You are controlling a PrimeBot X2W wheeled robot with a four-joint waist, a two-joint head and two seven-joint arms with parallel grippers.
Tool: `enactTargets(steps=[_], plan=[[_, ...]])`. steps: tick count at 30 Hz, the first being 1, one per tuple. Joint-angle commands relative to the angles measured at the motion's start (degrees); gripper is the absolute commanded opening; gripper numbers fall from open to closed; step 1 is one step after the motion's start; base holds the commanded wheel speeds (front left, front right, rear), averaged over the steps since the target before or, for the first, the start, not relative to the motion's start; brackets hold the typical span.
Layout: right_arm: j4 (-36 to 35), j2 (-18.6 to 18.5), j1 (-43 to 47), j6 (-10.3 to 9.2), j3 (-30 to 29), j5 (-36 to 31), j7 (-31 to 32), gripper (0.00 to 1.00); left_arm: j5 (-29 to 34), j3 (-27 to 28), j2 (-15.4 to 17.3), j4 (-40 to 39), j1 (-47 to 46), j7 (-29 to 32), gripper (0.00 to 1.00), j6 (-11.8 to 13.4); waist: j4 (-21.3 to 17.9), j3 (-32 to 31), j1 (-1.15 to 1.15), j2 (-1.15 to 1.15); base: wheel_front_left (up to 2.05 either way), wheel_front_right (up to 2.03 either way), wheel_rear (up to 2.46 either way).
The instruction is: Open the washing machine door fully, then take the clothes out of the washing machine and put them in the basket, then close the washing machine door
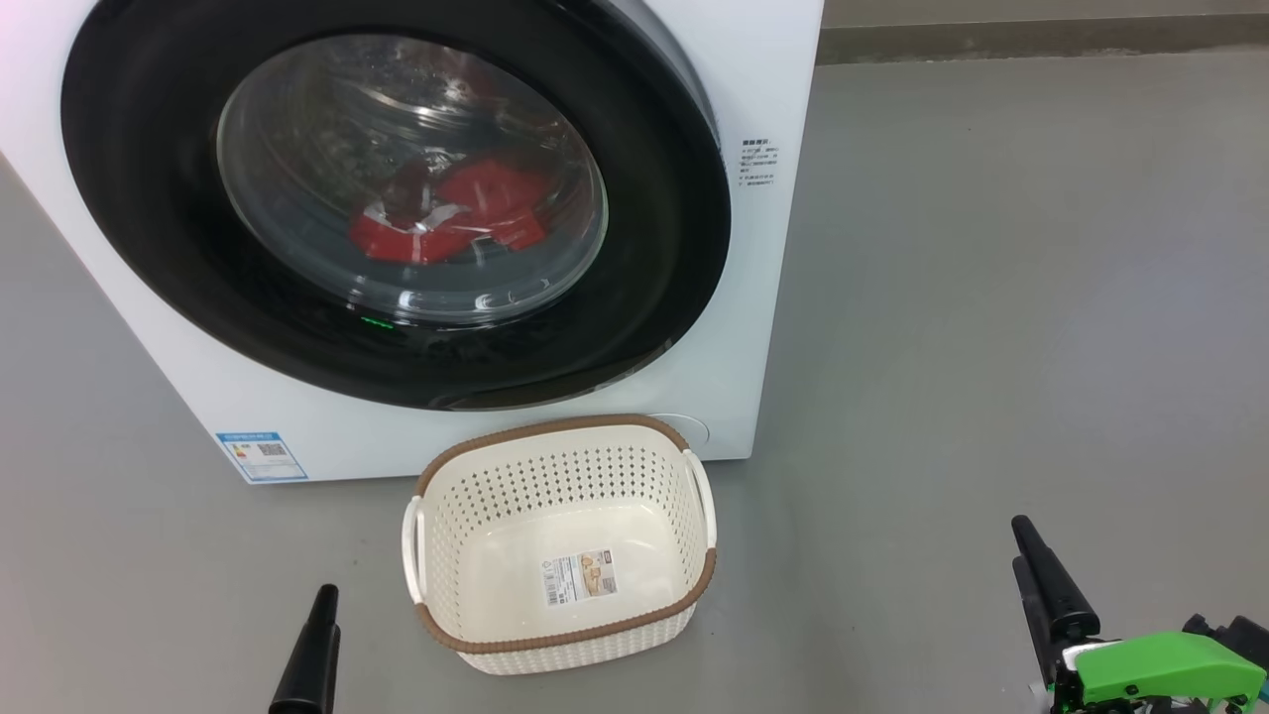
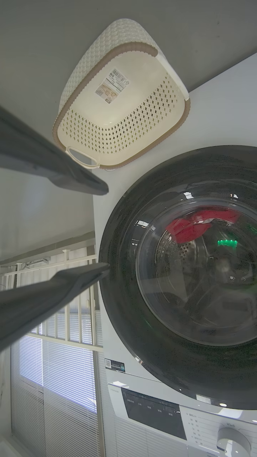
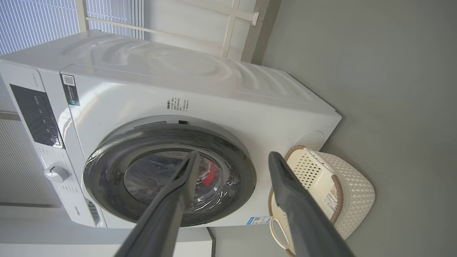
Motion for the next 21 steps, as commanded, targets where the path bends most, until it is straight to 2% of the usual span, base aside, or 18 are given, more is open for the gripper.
enactTargets(steps=[1, 9, 21], plan=[[-1.4, -1.0, -1.6, 0.0, 0.7, -1.1, -0.5, 1.0, 1.3, 0.4, 0.8, -1.9, -0.8, -0.4, 1.0, -0.1, 0.0, 0.0, -0.01, 0.0, 0.0, 0.0, 0.0], [-1.1, -1.1, -1.6, 0.0, 1.6, -7.0, -1.8, 1.0, 9.5, 0.6, 0.9, -2.9, -0.4, -1.8, 1.0, -0.1, 0.0, 0.1, -0.01, 0.0, 0.0, 0.0, 0.0], [-0.7, -1.6, -1.7, -0.01, 3.4, -14.4, -3.9, 1.0, 18.7, 0.4, 1.0, -4.3, 0.3, -3.8, 1.0, 0.6, -0.2, 0.4, -0.01, 0.0, 0.0, 0.0, 0.0]])
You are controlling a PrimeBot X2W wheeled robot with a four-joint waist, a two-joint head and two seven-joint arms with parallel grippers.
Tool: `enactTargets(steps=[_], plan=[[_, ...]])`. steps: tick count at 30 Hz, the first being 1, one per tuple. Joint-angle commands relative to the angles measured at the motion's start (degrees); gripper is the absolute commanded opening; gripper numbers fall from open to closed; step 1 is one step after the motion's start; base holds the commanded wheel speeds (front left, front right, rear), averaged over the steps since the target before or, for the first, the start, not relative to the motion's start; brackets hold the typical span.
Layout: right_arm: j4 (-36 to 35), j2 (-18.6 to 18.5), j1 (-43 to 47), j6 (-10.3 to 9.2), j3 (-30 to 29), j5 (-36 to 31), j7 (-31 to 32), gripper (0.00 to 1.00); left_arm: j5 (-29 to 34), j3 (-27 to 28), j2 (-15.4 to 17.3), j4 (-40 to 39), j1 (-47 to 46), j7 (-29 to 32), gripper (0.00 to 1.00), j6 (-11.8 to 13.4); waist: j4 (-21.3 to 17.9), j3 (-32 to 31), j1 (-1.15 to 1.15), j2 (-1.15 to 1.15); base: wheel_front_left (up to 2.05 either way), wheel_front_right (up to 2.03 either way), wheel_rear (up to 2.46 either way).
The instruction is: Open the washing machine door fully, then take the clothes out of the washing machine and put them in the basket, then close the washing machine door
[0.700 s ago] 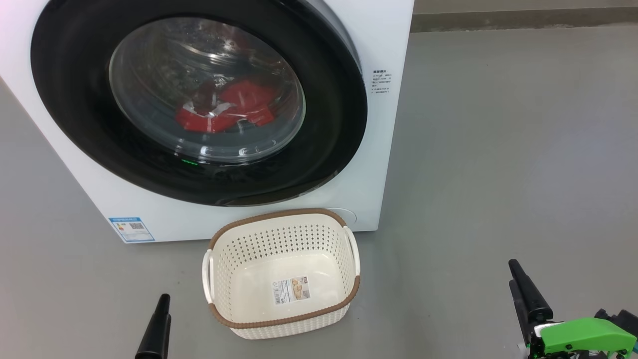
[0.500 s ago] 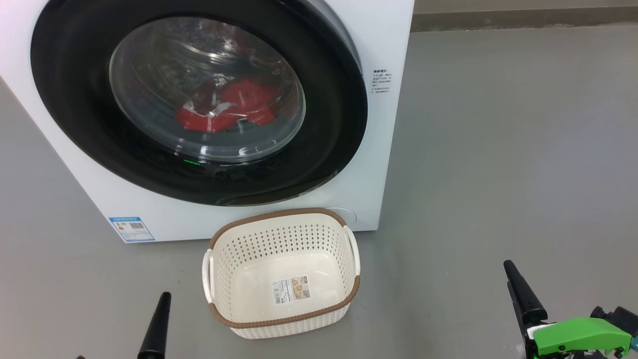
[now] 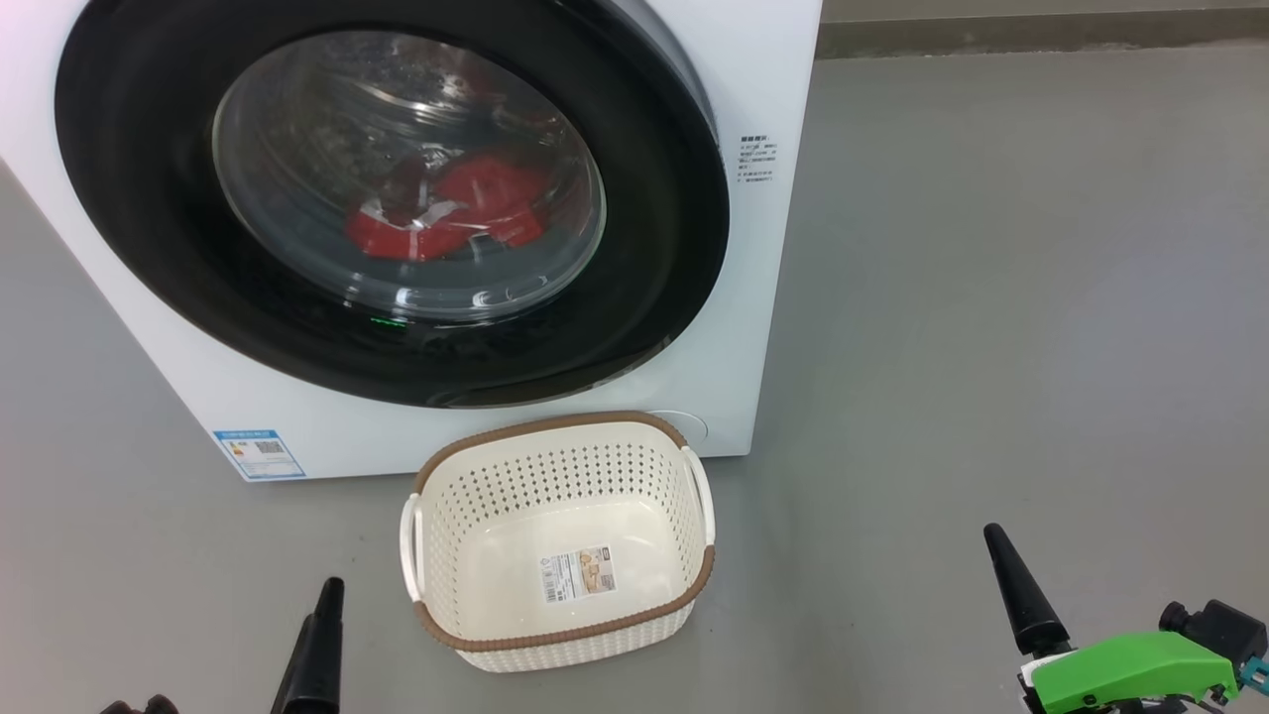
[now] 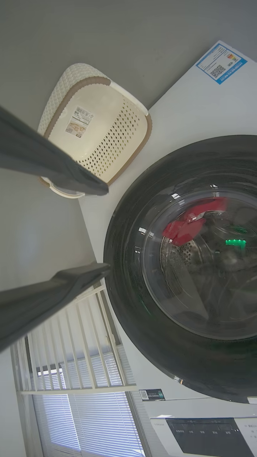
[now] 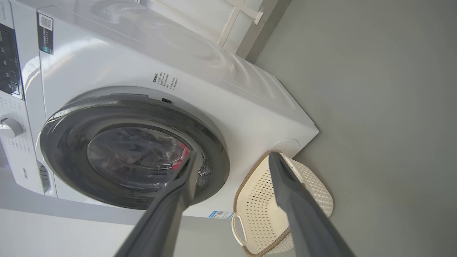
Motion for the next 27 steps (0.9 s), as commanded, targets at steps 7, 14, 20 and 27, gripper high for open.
enactTargets(steps=[7, 14, 20, 27], plan=[[-1.0, -1.4, -1.9, -0.01, 1.2, -5.3, -1.7, 1.0, 6.6, 0.1, 1.0, -2.6, 0.0, -1.7, 1.0, 0.5, -0.1, 0.2, -0.01, 0.0, 0.0, 0.0, 0.0], [-0.9, -2.1, -1.9, -0.01, 2.2, -10.9, -2.9, 1.0, 12.9, -0.4, 1.1, -3.7, 0.3, -2.9, 1.0, 1.4, -0.1, 0.3, -0.01, 0.0, 0.0, 0.0, 0.0], [-1.1, -2.6, -1.8, -0.02, 3.2, -16.2, -3.9, 1.0, 18.2, -1.0, 1.2, -4.3, 0.9, -3.9, 1.0, 2.3, -0.2, 0.2, -0.01, 0.0, 0.0, 0.0, 0.0], [-1.7, -2.8, -1.4, -0.02, 4.0, -21.6, -5.1, 1.0, 24.4, -1.8, 1.2, -5.4, 1.5, -5.1, 1.0, 3.6, -0.2, 0.2, -0.01, 0.0, 0.0, 0.0, 0.0]])
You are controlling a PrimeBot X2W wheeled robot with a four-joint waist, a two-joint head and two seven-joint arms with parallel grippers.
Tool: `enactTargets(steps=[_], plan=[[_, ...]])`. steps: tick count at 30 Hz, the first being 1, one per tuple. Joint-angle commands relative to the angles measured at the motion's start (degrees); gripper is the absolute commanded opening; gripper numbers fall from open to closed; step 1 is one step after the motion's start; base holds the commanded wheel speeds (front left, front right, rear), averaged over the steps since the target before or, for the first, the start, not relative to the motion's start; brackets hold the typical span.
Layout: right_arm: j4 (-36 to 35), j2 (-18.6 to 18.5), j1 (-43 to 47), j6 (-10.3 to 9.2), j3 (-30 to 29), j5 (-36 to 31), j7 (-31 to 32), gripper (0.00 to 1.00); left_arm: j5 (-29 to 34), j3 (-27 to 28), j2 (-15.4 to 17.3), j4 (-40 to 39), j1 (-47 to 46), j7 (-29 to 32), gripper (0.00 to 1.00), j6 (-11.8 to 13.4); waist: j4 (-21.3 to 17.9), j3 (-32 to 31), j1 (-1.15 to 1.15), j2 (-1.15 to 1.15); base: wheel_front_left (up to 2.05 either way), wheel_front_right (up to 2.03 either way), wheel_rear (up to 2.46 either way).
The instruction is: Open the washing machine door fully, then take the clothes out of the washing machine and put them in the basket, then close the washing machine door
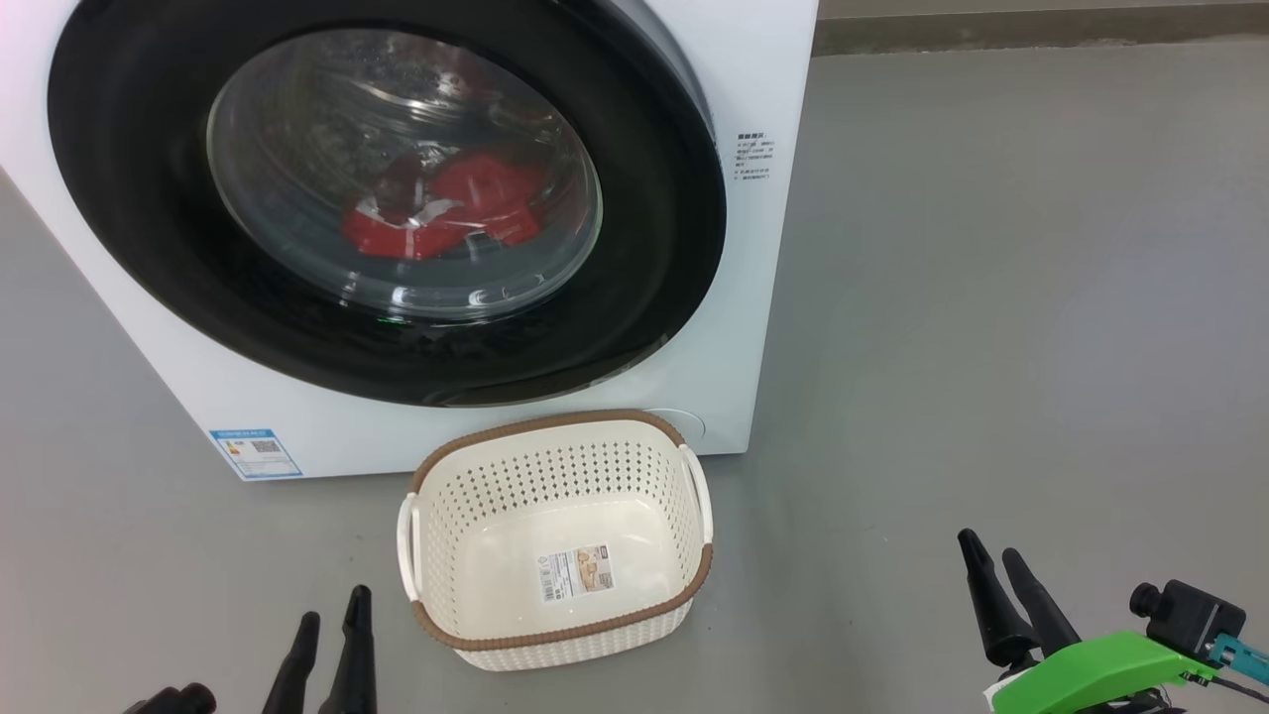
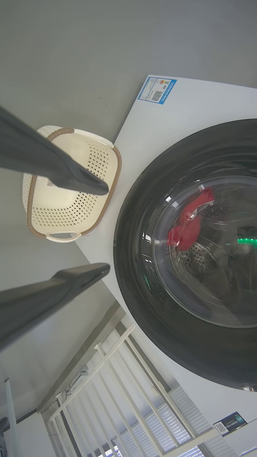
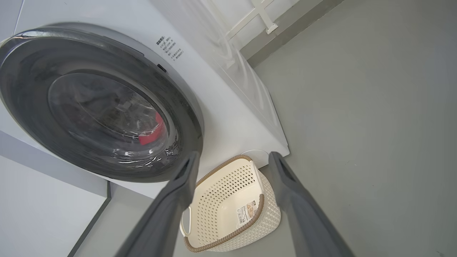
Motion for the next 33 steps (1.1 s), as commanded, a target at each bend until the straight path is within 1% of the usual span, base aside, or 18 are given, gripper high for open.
enactTargets(steps=[1, 10, 12, 33], plan=[[-1.8, -1.0, -1.3, -0.02, 1.1, -2.4, -1.1, 1.0, 2.8, 0.6, 1.0, -2.2, -0.6, -0.9, 1.0, 0.6, 0.0, 0.0, 0.0, 0.0, 0.0, 0.0, 0.0], [-2.0, -1.5, -1.2, -0.02, 2.1, -8.5, -2.6, 1.0, 9.2, 0.2, 1.1, -2.7, -0.2, -2.4, 1.0, 1.8, -0.1, 0.2, 0.0, 0.0, 0.0, 0.0, 0.0], [-2.0, -1.6, -1.2, -0.02, 2.2, -9.1, -2.8, 1.0, 9.9, 0.2, 1.1, -2.8, -0.2, -2.6, 1.0, 1.9, -0.1, 0.2, 0.0, 0.0, 0.0, 0.0, 0.0], [-1.7, -2.5, -1.1, -0.03, 4.1, -21.2, -6.3, 1.0, 24.4, -0.4, 1.3, -4.4, 0.9, -6.1, 1.0, 3.7, -0.2, 0.7, 0.0, 0.0, 0.0, 0.0, 0.0]])
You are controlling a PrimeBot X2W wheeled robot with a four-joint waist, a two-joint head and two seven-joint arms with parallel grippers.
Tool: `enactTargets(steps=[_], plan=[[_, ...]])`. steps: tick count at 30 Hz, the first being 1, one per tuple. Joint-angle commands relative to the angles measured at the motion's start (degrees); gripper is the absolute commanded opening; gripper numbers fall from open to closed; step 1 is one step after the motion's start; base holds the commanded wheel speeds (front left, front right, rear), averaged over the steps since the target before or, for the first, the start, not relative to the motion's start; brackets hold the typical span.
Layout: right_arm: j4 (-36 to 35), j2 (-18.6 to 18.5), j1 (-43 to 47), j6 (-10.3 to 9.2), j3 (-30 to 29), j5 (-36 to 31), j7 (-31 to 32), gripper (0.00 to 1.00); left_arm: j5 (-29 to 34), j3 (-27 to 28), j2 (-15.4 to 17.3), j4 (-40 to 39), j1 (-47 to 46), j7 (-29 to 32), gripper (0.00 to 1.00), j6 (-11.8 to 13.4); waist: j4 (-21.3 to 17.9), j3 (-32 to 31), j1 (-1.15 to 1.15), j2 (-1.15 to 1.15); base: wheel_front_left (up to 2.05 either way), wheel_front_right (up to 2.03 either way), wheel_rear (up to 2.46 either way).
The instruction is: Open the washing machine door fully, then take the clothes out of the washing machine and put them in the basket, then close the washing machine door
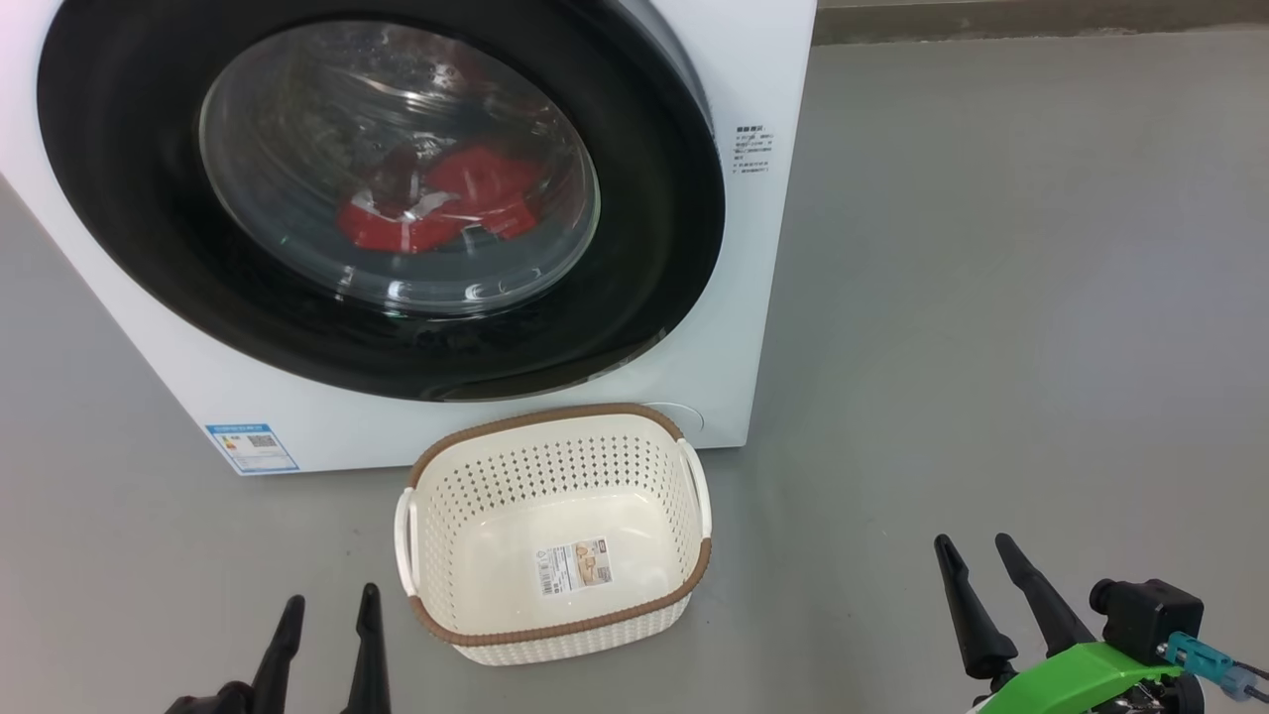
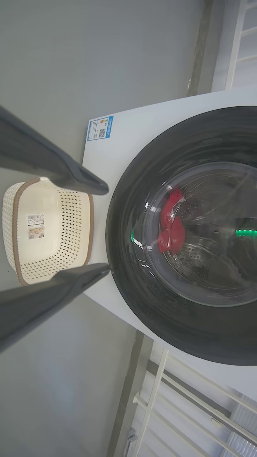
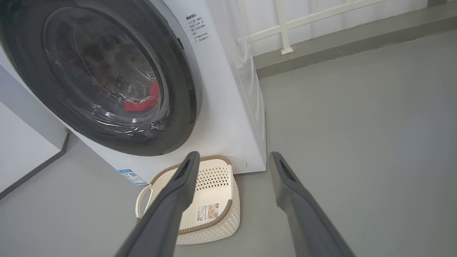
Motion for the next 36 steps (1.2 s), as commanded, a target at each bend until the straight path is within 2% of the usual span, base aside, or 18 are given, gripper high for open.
enactTargets(steps=[1, 22, 36], plan=[[-1.5, -1.1, -1.1, -0.04, 1.4, -2.1, -1.0, 1.0, 2.4, 1.2, 0.8, -1.9, -0.1, -1.1, 1.0, 0.5, 0.0, 0.0, 0.0, 0.0, 0.0, 0.0, 0.0], [-1.8, -1.1, -0.4, -0.05, 0.0, -13.7, -4.6, 1.0, 14.0, 1.4, 1.0, -3.1, 0.9, -4.7, 1.0, 1.6, -0.4, 0.4, 0.0, 0.0, 0.0, 0.0, 0.0], [-2.4, 0.4, 1.6, -0.05, -2.3, -13.6, -4.6, 1.0, 11.9, 2.4, 1.0, -1.6, 1.0, -4.7, 1.0, 0.9, -0.4, 0.5, 0.0, 0.0, 0.0, 0.0, 0.0]])
